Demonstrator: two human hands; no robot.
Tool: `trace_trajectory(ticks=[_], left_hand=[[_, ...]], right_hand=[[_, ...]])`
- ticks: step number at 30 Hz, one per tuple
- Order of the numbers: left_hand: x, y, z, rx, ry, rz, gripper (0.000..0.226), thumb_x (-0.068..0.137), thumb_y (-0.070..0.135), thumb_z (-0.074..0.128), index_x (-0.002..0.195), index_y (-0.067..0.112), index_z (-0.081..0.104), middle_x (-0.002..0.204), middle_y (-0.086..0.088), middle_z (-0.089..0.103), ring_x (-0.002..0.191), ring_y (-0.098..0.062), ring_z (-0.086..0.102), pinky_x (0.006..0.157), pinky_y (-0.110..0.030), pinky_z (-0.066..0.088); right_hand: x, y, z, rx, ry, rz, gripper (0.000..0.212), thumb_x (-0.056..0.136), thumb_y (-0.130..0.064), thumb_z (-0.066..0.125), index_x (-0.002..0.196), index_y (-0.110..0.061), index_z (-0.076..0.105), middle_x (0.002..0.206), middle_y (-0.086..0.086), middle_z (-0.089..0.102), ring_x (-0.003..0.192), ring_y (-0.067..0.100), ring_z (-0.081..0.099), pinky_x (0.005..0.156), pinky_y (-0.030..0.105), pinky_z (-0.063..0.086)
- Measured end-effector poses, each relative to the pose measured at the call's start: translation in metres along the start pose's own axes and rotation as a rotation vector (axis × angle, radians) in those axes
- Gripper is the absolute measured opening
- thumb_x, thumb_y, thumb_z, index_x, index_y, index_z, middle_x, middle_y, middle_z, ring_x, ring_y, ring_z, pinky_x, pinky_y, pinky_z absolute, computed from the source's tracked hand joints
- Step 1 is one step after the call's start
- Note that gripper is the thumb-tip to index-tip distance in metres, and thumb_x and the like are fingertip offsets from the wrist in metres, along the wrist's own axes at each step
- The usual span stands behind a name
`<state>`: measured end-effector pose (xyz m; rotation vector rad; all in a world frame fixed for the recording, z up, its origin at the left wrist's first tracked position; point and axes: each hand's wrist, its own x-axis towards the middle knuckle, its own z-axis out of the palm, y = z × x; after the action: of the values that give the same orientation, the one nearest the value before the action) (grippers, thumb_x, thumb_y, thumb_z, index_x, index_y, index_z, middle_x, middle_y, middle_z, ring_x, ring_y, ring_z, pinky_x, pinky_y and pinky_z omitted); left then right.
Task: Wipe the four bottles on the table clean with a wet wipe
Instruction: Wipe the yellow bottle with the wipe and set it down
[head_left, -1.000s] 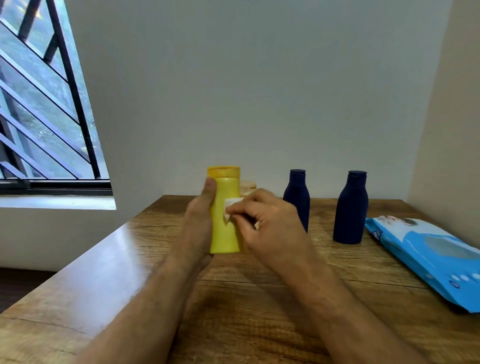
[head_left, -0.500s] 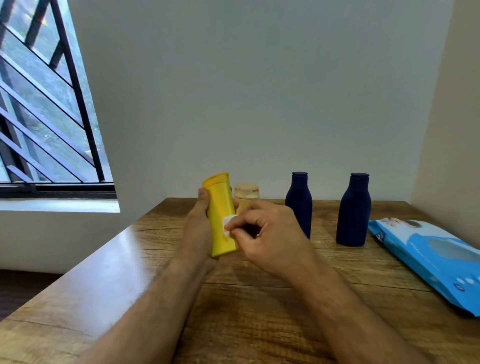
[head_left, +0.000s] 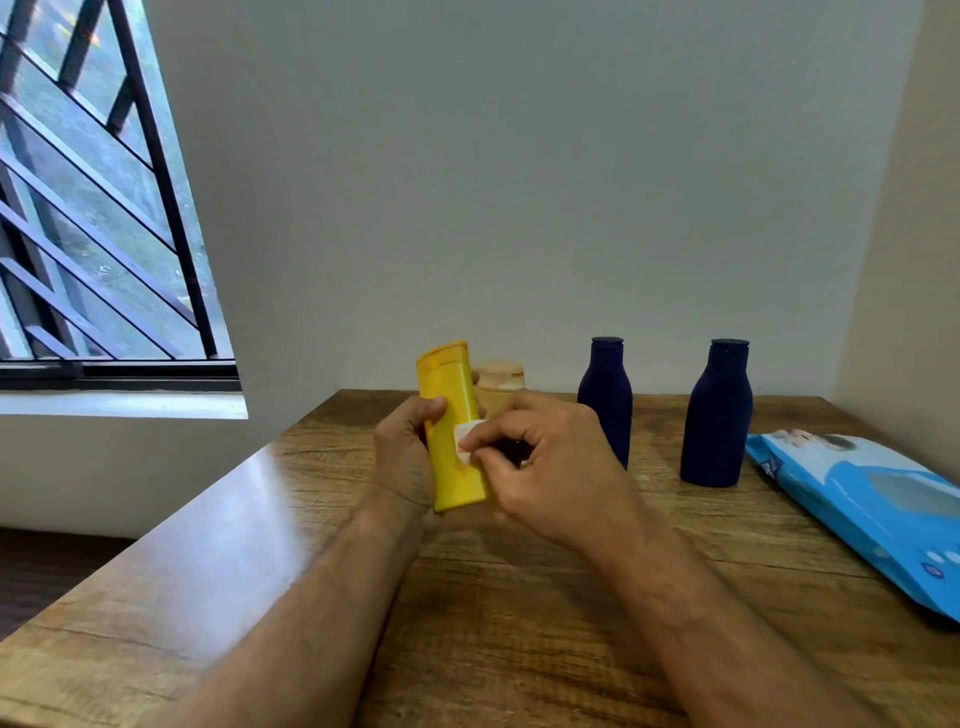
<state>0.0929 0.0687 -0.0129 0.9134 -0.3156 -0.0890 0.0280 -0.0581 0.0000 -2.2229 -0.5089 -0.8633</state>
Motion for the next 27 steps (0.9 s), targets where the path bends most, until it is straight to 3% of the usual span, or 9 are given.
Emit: trace_trajectory(ticks=[5,8,13,15,18,19,21,24,27], left_hand=[[0.002,0.002,-0.004,-0.015,-0.021,0.014,0.04,0.072,0.023,0.048,0.101,0.004,0.069,0.073,-0.013,0.064,0.062,-0.023,0.061,0.058,-0.028,0.054],[0.002,-0.003,-0.002,0.04,-0.077,0.006,0.039,0.071,0.019,0.053,0.1,0.003,0.074,0.08,-0.017,0.069,0.07,-0.026,0.068,0.062,-0.032,0.058],[0.001,-0.012,0.005,0.101,-0.09,0.057,0.027,0.071,0.017,0.053,0.072,0.013,0.08,0.074,-0.011,0.072,0.069,-0.023,0.069,0.062,-0.031,0.056],[0.001,-0.012,0.006,0.068,-0.087,0.059,0.034,0.08,0.015,0.047,0.076,0.012,0.08,0.076,-0.012,0.073,0.07,-0.024,0.069,0.062,-0.031,0.057],[0.003,-0.006,0.007,-0.005,-0.038,0.047,0.042,0.091,0.014,0.033,0.102,0.004,0.073,0.083,-0.017,0.069,0.074,-0.028,0.067,0.066,-0.033,0.057],[0.005,-0.003,0.007,-0.023,-0.006,0.054,0.042,0.092,0.015,0.033,0.101,0.004,0.072,0.083,-0.017,0.068,0.074,-0.029,0.064,0.068,-0.034,0.056],[0.007,0.0,0.005,-0.062,0.036,0.062,0.048,0.092,0.017,0.033,0.081,0.01,0.079,0.08,-0.015,0.07,0.075,-0.027,0.061,0.071,-0.035,0.051],[0.005,0.003,0.005,-0.087,0.096,0.068,0.06,0.096,0.02,0.032,0.058,0.012,0.078,0.071,-0.009,0.07,0.066,-0.021,0.06,0.063,-0.029,0.048],[0.007,0.004,0.002,-0.123,0.169,0.086,0.047,0.098,0.022,0.036,0.078,0.004,0.075,0.073,-0.009,0.069,0.068,-0.022,0.059,0.064,-0.032,0.048]], right_hand=[[-0.004,-0.002,-0.001,-0.009,-0.086,0.007,0.013,0.085,-0.022,0.074,0.096,-0.025,0.078,0.095,-0.014,0.066,0.085,0.002,0.061,0.073,0.016,0.054],[-0.002,0.001,0.001,-0.021,0.064,0.009,0.017,0.087,-0.023,0.071,0.103,-0.023,0.077,0.099,-0.01,0.066,0.088,0.002,0.06,0.076,0.013,0.051],[0.004,0.003,-0.002,0.026,0.303,0.011,0.017,0.088,-0.018,0.071,0.104,-0.018,0.076,0.1,-0.006,0.066,0.09,0.004,0.063,0.08,0.017,0.055],[0.004,0.003,-0.002,0.029,0.281,0.025,0.015,0.085,-0.018,0.073,0.1,-0.02,0.077,0.099,-0.007,0.068,0.09,0.003,0.063,0.079,0.016,0.055],[0.003,0.003,0.0,0.032,0.115,0.065,0.012,0.083,-0.019,0.075,0.093,-0.024,0.078,0.096,-0.011,0.068,0.088,0.002,0.062,0.077,0.015,0.054],[0.003,0.004,0.0,0.032,0.049,0.081,0.012,0.082,-0.02,0.075,0.092,-0.025,0.078,0.095,-0.011,0.068,0.088,0.002,0.062,0.076,0.015,0.054],[0.003,0.005,-0.002,0.019,-0.055,0.094,0.01,0.082,-0.02,0.075,0.09,-0.026,0.079,0.093,-0.013,0.068,0.085,0.002,0.062,0.073,0.014,0.053],[0.003,0.004,-0.003,0.005,-0.089,0.083,0.01,0.083,-0.021,0.074,0.089,-0.027,0.079,0.091,-0.015,0.068,0.082,0.001,0.062,0.07,0.013,0.052],[0.004,0.0,-0.001,0.058,0.031,0.099,0.011,0.084,-0.022,0.074,0.094,-0.028,0.078,0.093,-0.015,0.066,0.084,0.0,0.062,0.073,0.01,0.052]])
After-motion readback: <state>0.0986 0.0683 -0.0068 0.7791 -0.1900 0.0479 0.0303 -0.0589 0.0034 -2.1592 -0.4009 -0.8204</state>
